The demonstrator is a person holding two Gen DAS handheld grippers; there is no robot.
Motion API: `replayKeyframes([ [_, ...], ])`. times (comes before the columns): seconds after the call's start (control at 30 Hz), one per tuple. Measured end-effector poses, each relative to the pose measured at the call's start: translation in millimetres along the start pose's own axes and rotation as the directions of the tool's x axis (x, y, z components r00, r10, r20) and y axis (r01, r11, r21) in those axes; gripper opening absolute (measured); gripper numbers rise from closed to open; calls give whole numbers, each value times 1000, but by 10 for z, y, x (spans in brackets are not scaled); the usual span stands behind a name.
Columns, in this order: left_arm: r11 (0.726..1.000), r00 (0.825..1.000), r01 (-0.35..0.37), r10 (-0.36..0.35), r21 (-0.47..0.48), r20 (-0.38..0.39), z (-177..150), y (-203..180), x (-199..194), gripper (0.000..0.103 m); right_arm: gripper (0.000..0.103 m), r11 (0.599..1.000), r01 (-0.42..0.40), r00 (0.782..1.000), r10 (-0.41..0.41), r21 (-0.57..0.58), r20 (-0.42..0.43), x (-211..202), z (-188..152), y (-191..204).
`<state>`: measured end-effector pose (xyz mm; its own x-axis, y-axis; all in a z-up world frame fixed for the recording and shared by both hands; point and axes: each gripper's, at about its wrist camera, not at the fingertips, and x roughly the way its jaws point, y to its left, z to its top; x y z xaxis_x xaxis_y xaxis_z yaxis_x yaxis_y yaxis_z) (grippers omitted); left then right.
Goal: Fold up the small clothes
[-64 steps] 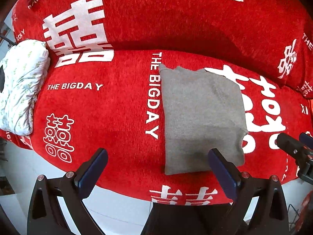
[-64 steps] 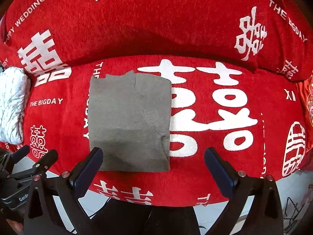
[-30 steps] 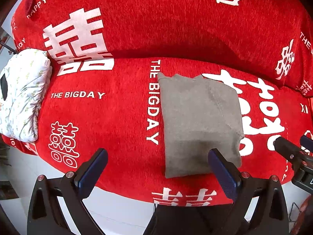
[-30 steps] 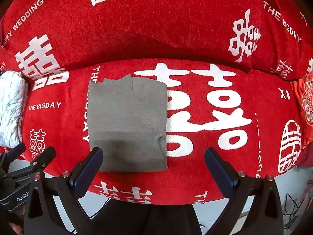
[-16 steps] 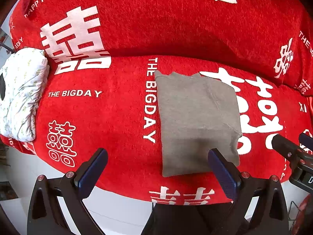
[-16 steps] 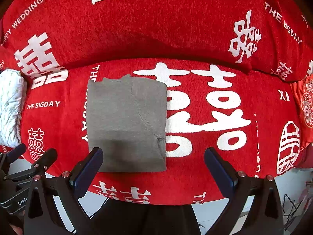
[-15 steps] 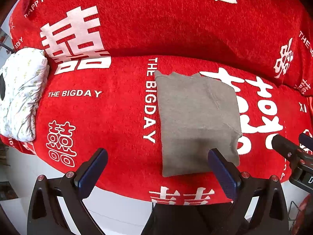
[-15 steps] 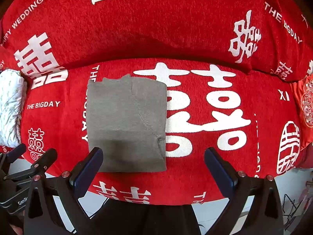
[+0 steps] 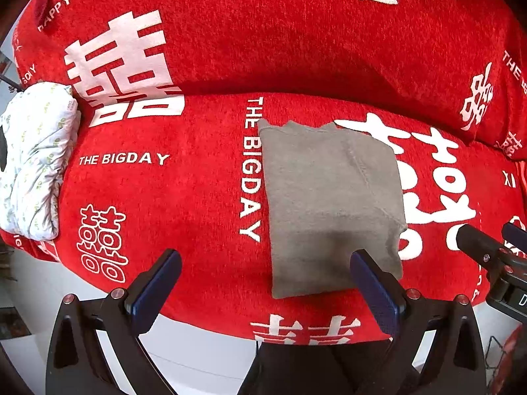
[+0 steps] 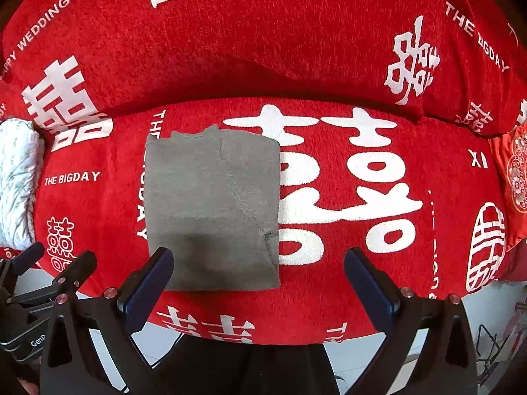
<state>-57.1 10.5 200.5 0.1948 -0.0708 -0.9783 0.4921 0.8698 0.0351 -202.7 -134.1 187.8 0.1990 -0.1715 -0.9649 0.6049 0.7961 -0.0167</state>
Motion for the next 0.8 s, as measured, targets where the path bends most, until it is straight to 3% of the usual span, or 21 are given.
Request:
replayKeyframes([
  [0.8, 1000, 1000, -10, 10, 11, 4, 71, 27, 9, 102, 103, 1000, 0, 1000, 0, 6, -15, 50, 18, -1],
])
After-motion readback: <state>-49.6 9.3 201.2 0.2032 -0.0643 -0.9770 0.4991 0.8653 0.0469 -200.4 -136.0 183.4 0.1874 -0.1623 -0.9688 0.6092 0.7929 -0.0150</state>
